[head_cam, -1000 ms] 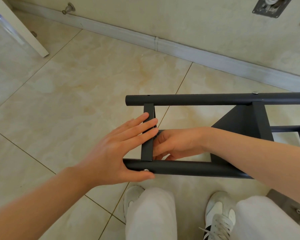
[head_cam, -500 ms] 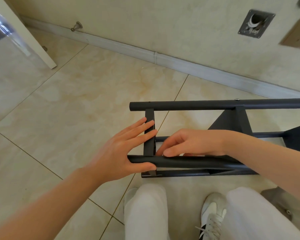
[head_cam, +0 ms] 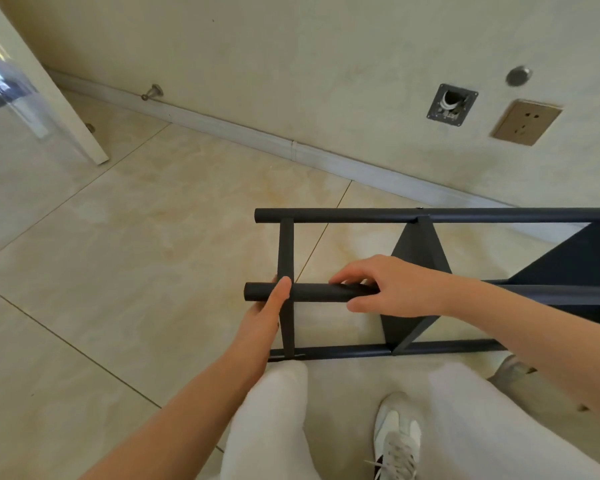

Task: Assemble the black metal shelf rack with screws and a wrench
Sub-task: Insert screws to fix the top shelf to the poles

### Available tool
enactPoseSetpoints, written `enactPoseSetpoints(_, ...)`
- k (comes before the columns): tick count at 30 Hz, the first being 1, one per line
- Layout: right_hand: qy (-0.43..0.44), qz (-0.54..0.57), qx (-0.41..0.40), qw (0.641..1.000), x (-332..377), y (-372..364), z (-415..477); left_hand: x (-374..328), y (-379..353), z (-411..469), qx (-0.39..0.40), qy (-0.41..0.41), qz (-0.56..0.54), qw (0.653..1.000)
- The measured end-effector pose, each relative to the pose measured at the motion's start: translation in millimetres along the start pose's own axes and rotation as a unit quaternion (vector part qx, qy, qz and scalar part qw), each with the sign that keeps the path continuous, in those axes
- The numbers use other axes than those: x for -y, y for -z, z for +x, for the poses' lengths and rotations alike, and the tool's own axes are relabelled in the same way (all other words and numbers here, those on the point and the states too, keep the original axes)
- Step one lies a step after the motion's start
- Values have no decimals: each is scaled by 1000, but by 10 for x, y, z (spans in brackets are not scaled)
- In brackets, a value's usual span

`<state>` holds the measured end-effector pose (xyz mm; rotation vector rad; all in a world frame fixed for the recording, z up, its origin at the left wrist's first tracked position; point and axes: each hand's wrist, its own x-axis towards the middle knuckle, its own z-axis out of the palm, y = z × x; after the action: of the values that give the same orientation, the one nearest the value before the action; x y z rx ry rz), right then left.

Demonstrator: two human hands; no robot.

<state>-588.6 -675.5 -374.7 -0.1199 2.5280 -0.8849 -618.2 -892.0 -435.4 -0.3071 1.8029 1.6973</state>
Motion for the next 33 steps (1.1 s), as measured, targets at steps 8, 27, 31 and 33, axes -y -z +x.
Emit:
enactPoseSetpoints(8,-46,-125,-29,991,-33,67,-148,-47,1,97,15,-4,44,999)
enactPoseSetpoints(27,-43,-221,-273,935,155,841,-211,-1512,-427,280,38,-215,53,974)
enactPoseSetpoints(31,-46,-201,-300,931,253,1085,-133,-1889,-428,295,42,-247,60,966)
enactPoseSetpoints(33,-46,-187,-311,931,351,1192,-104,-2107,-438,275,46,-266,59,961)
